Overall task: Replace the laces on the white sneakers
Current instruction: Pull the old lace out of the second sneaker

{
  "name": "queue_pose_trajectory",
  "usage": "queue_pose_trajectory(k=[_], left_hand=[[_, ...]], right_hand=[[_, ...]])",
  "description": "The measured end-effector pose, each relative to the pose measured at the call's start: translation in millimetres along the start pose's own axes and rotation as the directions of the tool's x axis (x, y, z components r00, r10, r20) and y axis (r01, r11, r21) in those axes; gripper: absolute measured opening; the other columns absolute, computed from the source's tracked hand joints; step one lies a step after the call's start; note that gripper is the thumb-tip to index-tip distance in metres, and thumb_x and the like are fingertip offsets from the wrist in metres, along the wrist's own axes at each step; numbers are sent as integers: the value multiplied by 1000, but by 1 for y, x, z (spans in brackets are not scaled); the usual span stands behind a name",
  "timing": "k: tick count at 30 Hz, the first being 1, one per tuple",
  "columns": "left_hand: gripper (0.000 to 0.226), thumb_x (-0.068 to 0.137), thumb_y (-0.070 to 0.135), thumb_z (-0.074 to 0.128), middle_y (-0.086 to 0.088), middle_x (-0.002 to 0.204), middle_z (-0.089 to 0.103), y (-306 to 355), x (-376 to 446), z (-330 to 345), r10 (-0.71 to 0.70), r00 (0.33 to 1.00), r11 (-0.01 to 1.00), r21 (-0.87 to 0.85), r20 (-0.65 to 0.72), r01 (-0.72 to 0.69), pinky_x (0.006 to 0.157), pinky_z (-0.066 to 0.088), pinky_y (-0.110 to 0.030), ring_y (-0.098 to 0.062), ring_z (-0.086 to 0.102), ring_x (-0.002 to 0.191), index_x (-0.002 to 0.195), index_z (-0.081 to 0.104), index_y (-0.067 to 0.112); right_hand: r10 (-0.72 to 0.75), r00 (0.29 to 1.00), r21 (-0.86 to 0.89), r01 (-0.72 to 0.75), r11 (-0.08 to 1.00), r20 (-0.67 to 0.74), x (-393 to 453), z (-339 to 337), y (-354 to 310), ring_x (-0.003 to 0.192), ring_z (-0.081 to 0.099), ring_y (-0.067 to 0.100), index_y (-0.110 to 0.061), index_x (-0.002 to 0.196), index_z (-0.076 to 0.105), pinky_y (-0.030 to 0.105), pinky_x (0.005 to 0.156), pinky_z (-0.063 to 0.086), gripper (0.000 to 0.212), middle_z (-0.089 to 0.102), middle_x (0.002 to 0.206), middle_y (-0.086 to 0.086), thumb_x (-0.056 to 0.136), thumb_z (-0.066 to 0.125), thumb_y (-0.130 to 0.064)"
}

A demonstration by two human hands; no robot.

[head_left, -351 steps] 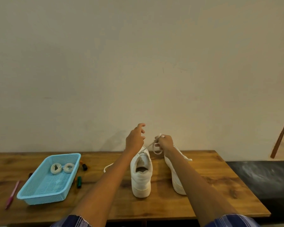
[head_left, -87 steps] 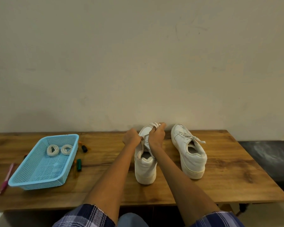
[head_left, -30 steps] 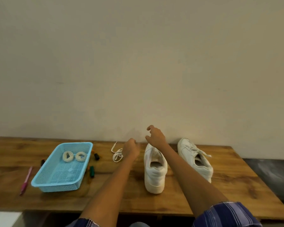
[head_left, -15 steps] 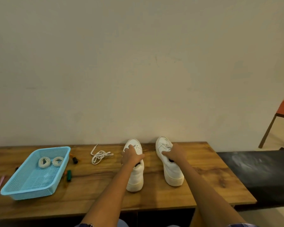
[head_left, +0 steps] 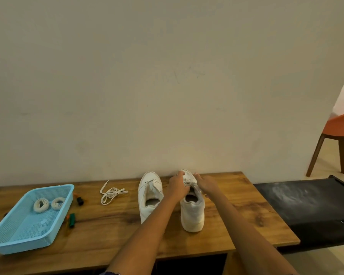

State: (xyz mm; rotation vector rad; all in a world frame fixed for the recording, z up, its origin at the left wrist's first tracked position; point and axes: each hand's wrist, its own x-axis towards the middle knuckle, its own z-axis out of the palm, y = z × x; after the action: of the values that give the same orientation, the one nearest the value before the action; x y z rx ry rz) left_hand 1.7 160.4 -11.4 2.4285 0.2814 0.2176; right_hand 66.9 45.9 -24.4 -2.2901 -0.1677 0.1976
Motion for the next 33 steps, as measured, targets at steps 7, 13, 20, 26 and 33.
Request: queue_pose_trajectory(k=[7, 13, 20, 26, 33], left_hand=[[45, 87, 25, 59, -10, 129, 49, -4, 15, 29, -48, 997, 992, 111, -61, 54, 93, 43, -32, -26, 46, 118, 126, 44, 11], [24, 93, 21, 51, -6, 117, 57, -14, 12, 48, -26, 950, 996, 78, -312, 53, 89, 42, -27, -21, 51, 108, 116, 51, 11], [29, 93, 23, 52, -6, 120, 54, -13, 13, 48, 14, 960, 982, 187, -281, 41, 84, 42, -28, -22, 49, 108, 120, 47, 15], [38, 91, 29, 55, -6, 123, 51, -9, 10, 45, 12, 967, 974, 222, -253, 46, 85, 40, -27, -22, 47, 111, 125, 45, 16], [32, 94, 28, 50, -7, 122, 52, -10, 10, 46, 15, 965, 972, 230, -262, 48, 85, 42, -28, -22, 48, 110, 123, 47, 15]], right_hand=[[-25, 997, 201, 9, 980, 75, 15, -9, 2, 57, 48, 16, -2, 74, 60, 24, 54, 40, 29, 55, 72, 10, 92, 48, -21], [2, 981, 23, -7, 1000, 194, 24, -5, -10, 62, 50, 17, -8, 65, 55, 24, 54, 39, 37, 54, 68, 6, 83, 65, -39], [97, 987, 194, -121, 974, 128, 34, -4, -16, 47, 39, 13, -7, 60, 46, 19, 39, 32, 29, 44, 57, 6, 84, 61, -9], [257, 905, 553, -28, 832, -340, 49, -46, -16, 63, 56, 18, 0, 87, 64, 27, 62, 45, 18, 60, 76, 10, 95, 54, -13], [115, 946, 624, 107, 774, -305, 41, -48, -27, 57, 56, 14, 4, 100, 58, 26, 62, 54, 17, 59, 77, 11, 94, 43, 6]])
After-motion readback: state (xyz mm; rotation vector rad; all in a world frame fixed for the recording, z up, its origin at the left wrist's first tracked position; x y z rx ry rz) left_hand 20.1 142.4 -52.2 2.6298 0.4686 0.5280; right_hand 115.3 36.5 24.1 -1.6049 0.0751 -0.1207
